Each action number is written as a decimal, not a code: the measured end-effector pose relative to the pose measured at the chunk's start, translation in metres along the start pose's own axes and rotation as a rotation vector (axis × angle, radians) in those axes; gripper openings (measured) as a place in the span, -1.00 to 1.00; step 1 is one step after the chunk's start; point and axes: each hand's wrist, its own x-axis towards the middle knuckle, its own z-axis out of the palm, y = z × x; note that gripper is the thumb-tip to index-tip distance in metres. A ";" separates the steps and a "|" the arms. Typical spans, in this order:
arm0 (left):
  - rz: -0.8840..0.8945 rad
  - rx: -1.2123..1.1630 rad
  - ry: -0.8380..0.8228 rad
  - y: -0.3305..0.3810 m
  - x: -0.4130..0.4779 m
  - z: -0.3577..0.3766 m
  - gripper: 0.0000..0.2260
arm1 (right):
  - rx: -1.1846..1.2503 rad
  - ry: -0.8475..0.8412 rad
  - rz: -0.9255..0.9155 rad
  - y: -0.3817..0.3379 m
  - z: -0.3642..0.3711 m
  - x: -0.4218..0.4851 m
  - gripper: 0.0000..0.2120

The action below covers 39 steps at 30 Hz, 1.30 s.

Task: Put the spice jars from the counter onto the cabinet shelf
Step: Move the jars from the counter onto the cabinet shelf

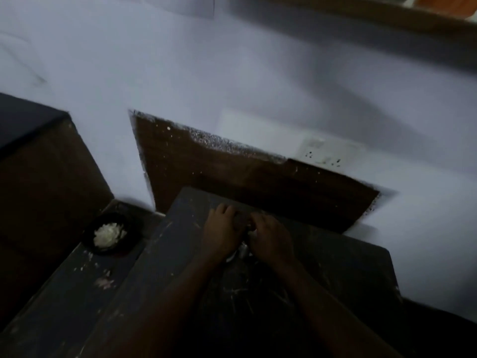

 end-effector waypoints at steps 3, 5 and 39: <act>-0.096 0.125 -0.152 -0.024 -0.008 0.019 -0.47 | 0.012 -0.141 0.098 0.007 0.027 -0.010 -0.60; -0.146 0.168 -0.272 -0.038 -0.013 0.028 -0.31 | 0.029 -0.260 0.132 0.008 0.042 -0.015 -0.50; -0.012 -0.281 0.230 0.030 -0.010 -0.081 -0.25 | 0.418 0.294 -0.030 -0.057 -0.009 -0.021 -0.17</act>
